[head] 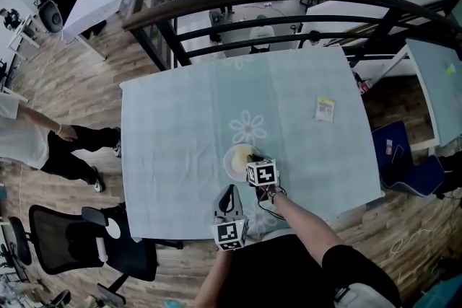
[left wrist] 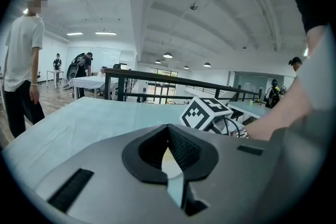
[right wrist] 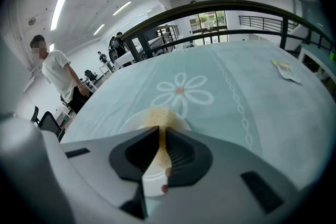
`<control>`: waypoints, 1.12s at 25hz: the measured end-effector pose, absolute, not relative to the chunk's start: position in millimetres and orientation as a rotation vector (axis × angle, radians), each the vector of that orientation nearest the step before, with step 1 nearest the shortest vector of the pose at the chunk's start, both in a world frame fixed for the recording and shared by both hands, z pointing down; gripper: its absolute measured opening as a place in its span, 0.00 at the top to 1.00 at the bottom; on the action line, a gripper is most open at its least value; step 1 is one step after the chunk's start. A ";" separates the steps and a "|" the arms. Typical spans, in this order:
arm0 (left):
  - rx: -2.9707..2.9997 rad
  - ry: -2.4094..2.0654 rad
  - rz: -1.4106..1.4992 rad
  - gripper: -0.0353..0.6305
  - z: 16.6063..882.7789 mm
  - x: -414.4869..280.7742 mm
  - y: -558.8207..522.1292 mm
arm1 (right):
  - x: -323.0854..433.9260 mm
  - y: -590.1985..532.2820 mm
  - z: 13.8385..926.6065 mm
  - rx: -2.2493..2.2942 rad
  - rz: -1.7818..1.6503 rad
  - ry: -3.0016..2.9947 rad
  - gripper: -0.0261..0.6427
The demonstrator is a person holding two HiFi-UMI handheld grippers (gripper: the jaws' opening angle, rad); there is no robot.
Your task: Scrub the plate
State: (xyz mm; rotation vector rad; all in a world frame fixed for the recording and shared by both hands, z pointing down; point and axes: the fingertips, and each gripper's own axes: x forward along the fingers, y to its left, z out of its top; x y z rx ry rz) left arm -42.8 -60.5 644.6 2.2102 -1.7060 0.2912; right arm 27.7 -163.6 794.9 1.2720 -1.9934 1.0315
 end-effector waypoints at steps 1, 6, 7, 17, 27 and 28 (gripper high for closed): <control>2.214 -1.701 0.291 0.93 645.0 -41.3 -60.9 | 31.6 -163.7 795.3 1.281 1.032 -1.988 0.89; 2.237 -1.674 0.290 0.93 644.0 -32.1 -64.4 | 51.3 -165.2 793.1 1.324 1.032 -1.966 0.89; 2.240 -1.669 0.289 0.93 644.1 -31.0 -64.4 | 54.1 -165.0 792.5 1.330 1.030 -1.964 0.89; 2.251 -1.655 0.284 0.93 645.1 -28.8 -63.4 | 77.3 -167.4 782.2 1.421 1.010 -1.942 0.89; 2.210 -1.713 0.273 0.93 642.1 -48.1 -58.7 | 25.5 -154.0 770.8 1.288 0.995 -2.048 0.89; 2.206 -1.720 0.272 0.93 641.5 -50.2 -57.7 | 18.4 -151.3 770.3 1.266 0.993 -2.061 0.89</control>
